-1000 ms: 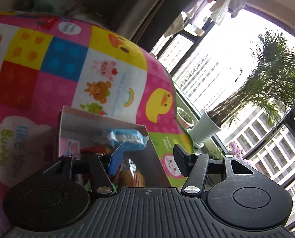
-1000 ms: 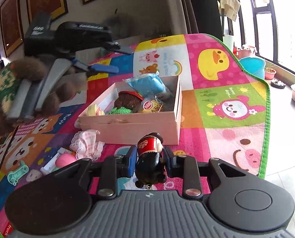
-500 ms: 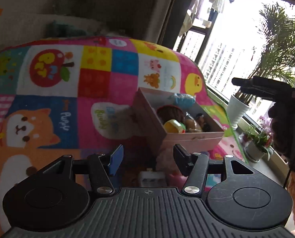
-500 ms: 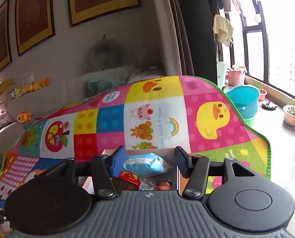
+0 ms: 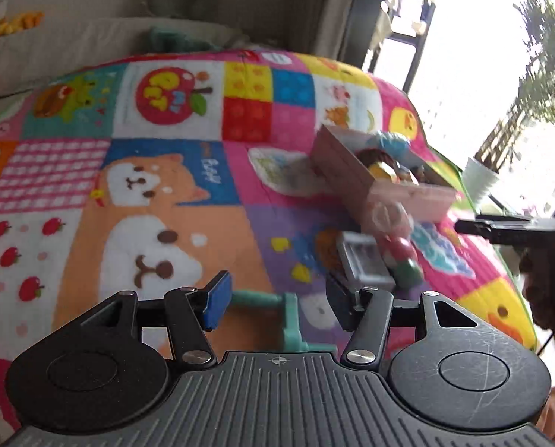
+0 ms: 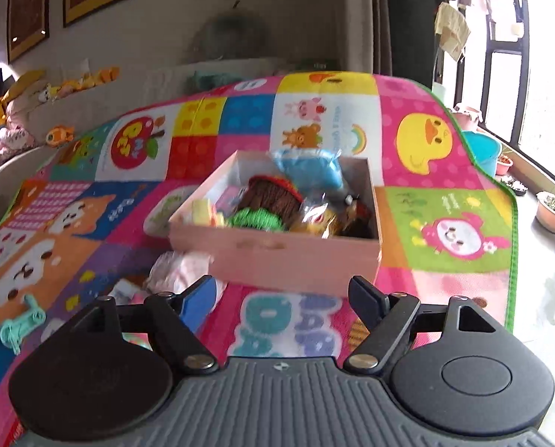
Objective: Organize objects
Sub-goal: 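Place the wipes pack with the left gripper and keychain figure with the right into the box, then grasp the white battery charger with the left gripper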
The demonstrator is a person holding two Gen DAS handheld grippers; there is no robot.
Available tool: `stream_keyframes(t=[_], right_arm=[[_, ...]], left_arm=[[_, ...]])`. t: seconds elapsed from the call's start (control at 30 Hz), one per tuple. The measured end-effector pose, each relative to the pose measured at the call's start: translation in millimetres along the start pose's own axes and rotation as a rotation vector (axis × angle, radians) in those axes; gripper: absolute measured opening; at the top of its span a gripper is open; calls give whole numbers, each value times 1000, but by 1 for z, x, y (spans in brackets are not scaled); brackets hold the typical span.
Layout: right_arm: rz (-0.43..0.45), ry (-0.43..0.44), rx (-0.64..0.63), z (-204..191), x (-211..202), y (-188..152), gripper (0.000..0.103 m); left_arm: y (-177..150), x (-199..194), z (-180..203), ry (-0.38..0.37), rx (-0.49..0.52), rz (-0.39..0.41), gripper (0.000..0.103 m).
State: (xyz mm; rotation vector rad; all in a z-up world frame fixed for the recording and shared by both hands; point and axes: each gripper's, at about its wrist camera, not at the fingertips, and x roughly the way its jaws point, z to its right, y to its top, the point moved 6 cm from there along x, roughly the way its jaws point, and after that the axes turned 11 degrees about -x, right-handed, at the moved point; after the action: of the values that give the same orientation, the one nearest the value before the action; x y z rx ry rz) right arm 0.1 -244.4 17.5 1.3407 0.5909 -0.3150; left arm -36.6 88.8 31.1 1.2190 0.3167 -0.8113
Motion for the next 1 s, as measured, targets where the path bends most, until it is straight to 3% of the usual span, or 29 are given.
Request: stream_keyframes(t=[0.13,0.27,0.37,0.47,0.7,0.83,0.93,1.0], right_arm=[[-33,49,-9,-23,3,-18,79],[-22,76,-42,-40,-1,-20,82],[17,59,-101,-47,-8,-19,88],[9,43,-71,-41,-5,-23,89],[-35,11,-6,-27,1,-50,89],[-47,25,40,-22,3,-59,90],[-43,35,52,-20,4,-59,93],[-31,38,50,-21,2,-59,93]], left_arm=[[-20,22,13,-21,-13,-62,60],[-26,38,23,-5,-14,-62,59],[-17,42,48,-85,1,-30,59],[-10,59,74,-130,21,-32,59],[-5,118,89,-30,37,-100,59],[-13,138,104,-29,98,-163,60],[-14,146,114,22,182,-133,59],[-12,149,113,33,170,-123,59]])
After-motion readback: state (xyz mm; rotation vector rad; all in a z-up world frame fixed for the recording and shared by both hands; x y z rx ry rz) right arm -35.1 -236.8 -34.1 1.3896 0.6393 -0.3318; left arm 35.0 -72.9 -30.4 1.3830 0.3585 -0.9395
